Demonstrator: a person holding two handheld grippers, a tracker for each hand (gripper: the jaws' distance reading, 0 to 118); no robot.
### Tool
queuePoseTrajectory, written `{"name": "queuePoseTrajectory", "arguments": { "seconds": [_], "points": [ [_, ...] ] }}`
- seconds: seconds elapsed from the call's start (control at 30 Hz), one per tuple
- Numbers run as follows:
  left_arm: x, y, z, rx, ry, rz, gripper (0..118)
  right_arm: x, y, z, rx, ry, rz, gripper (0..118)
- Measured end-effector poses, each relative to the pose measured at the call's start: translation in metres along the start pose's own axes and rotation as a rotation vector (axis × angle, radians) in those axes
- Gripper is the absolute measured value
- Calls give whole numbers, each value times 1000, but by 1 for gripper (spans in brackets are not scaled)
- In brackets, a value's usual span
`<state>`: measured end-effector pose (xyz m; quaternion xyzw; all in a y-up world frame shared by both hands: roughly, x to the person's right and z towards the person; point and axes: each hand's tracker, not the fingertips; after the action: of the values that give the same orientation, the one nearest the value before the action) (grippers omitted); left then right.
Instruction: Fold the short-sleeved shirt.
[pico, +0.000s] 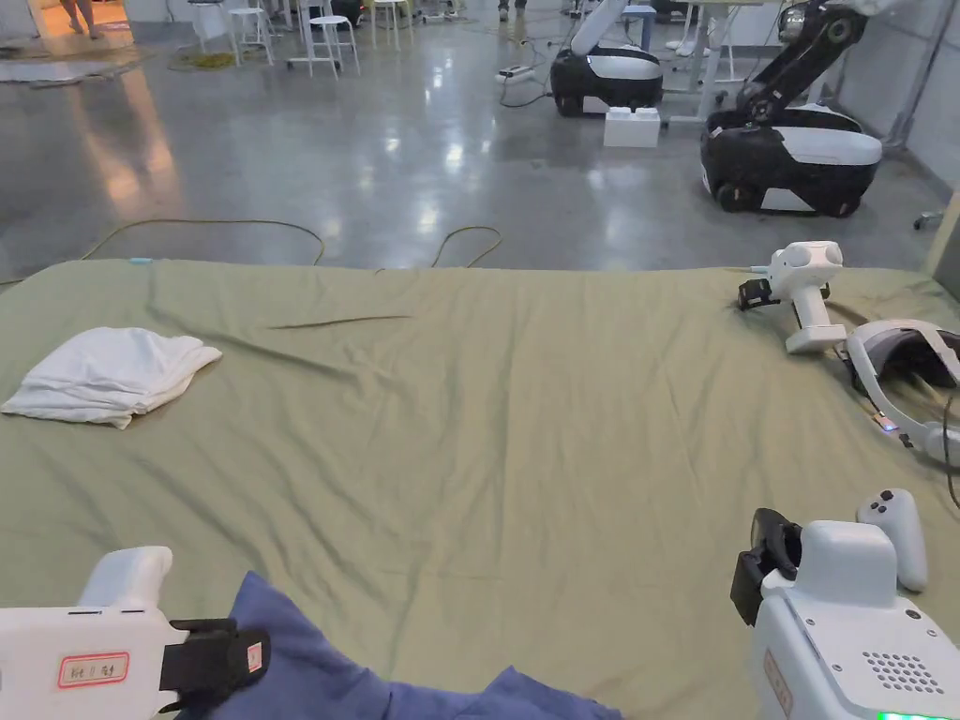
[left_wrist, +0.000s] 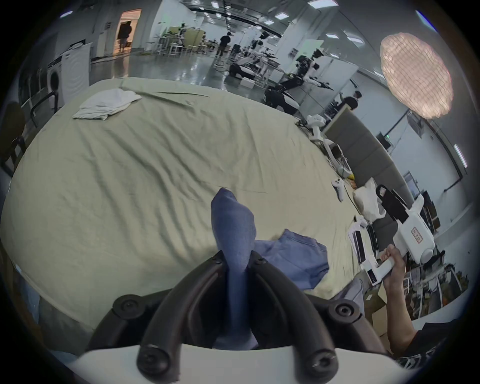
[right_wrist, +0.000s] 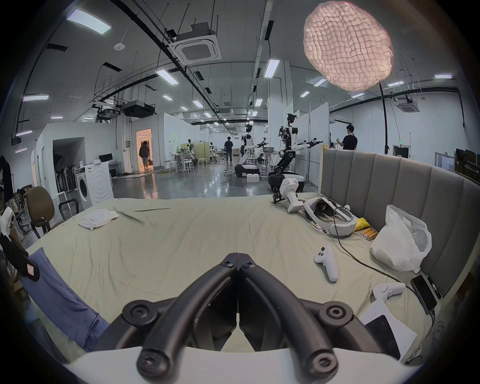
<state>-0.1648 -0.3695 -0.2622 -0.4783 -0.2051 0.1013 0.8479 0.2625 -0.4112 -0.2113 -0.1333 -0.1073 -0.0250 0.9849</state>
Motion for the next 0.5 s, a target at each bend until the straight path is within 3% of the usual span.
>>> {"name": "queuePoseTrajectory", "arguments": {
  "seconds": [0.5],
  "points": [
    [134,-30,-110,-169,-43,-159,14,22,-6,7,-12,-35,-21,0]
  ]
}}
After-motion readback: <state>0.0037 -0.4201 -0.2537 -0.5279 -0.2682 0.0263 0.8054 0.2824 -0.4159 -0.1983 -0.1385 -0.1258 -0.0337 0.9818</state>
